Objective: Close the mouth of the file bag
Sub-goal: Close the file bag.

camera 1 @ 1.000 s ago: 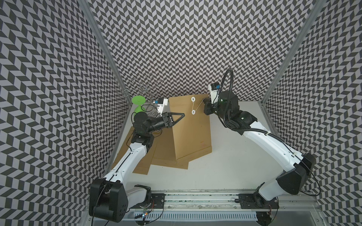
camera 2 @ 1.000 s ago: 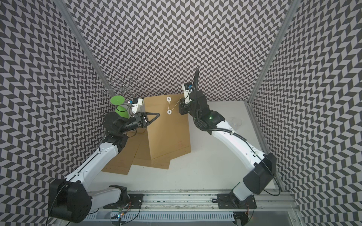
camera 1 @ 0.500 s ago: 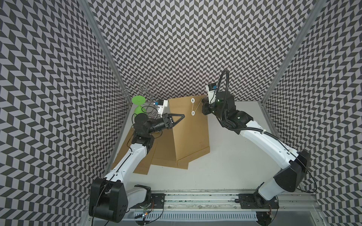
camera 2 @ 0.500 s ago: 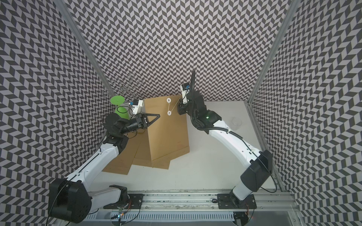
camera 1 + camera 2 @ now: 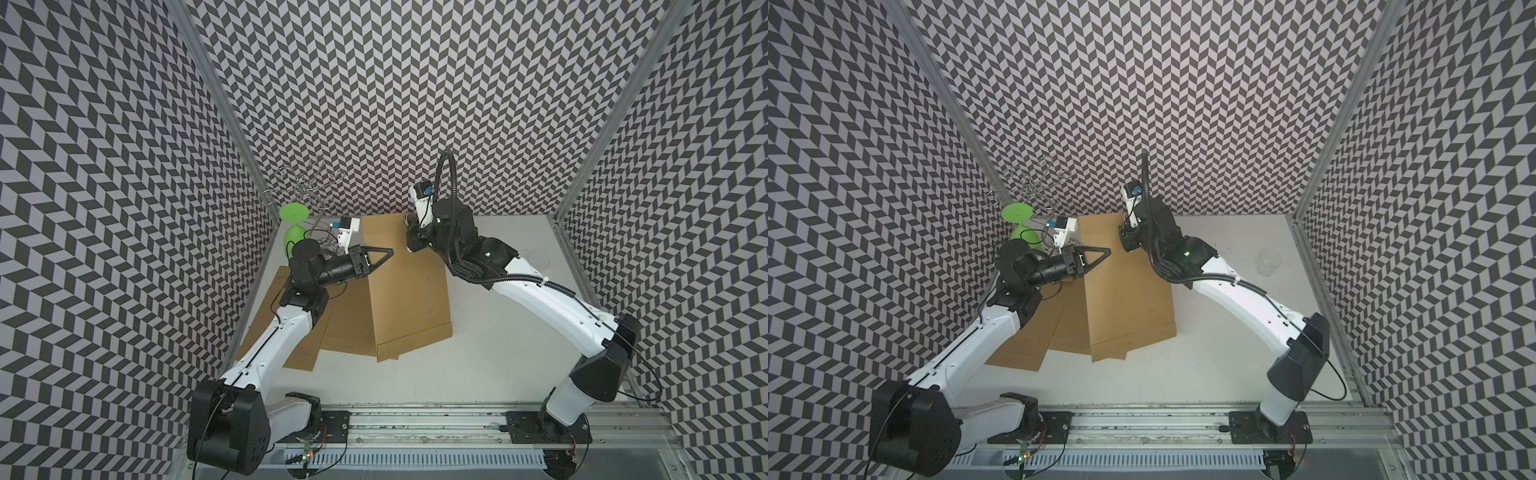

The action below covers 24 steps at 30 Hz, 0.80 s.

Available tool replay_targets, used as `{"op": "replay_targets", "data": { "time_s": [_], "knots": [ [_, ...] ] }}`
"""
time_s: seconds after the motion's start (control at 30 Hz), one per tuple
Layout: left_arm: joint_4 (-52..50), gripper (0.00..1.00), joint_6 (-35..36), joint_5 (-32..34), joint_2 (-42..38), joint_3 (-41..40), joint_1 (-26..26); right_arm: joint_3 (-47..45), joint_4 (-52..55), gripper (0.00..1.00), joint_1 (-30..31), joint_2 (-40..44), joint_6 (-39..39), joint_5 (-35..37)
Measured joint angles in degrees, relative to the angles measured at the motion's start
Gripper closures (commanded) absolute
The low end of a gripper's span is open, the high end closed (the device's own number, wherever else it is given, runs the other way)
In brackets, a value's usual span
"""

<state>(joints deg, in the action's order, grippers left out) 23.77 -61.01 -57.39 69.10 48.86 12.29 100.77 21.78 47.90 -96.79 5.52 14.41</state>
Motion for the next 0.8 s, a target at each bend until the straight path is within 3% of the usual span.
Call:
{"op": "replay_targets", "data": {
  "time_s": [0.33,0.8],
  "knots": [
    [0.02,1.0,-0.17,1.07,0.28,-0.11,0.0,0.9,1.01,1.0,2.93,-2.32,0.57,-0.04],
    [0.31,1.0,-0.07,2.01,1.03,-0.11,-0.31,-1.86,0.94,1.0,2.97,0.26,5.07,-11.93]
  ]
}}
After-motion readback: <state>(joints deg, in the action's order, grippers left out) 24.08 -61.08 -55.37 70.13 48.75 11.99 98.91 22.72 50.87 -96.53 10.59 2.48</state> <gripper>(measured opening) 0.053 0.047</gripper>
